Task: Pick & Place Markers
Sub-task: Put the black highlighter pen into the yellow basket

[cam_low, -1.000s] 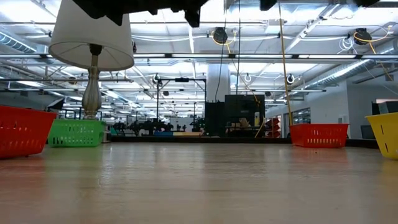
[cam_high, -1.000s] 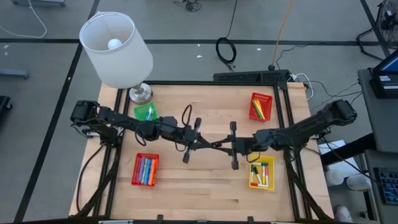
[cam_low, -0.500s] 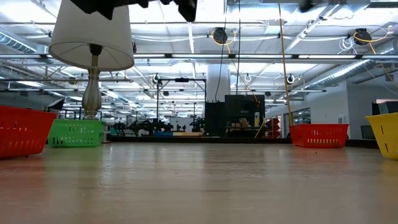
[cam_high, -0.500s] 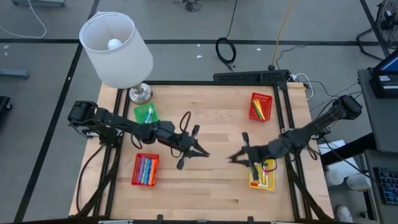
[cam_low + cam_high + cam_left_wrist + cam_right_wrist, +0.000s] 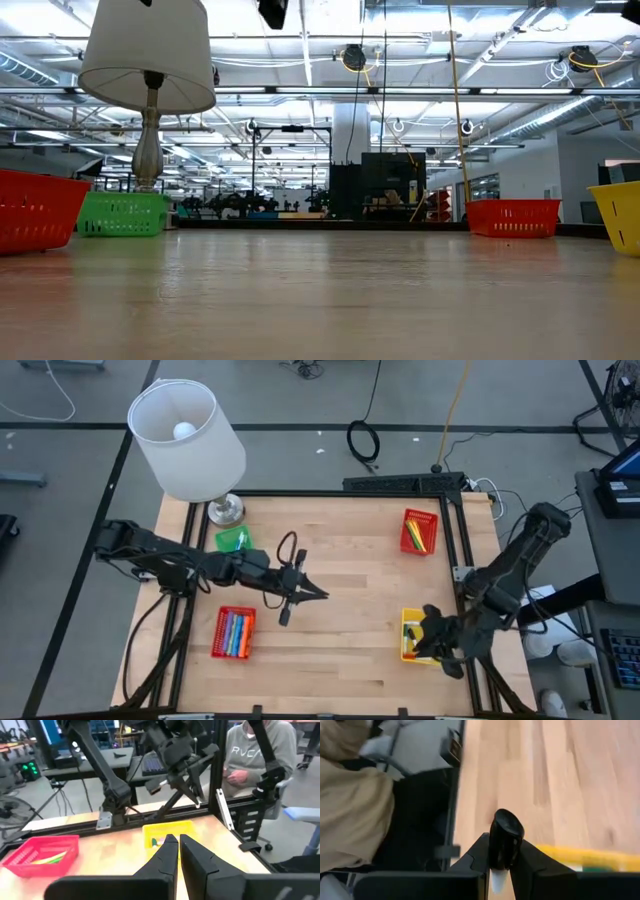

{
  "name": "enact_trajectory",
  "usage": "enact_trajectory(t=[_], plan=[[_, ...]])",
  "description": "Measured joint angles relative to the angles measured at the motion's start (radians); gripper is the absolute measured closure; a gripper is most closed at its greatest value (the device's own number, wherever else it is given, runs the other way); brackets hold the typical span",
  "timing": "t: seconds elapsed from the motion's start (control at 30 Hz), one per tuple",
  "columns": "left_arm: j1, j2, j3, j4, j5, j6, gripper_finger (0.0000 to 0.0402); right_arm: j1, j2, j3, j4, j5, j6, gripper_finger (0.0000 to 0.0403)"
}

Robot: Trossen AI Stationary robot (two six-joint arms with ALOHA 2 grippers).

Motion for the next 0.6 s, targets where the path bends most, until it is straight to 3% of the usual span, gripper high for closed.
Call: enact_trajectory(t=[0.33,0.6], plan=[[0.0,-0.005,0.001,-0.039,-0.03,0.019,0.0376,0.049,0.032,-0.108,-0.14,-0.003,0.24,0.0368],[0.001,-0.004,0.001,-0.04,-0.078,0.029,0.0376,0.034,0.032,-0.245,-0.135,-0.048,0.371,0.0281]])
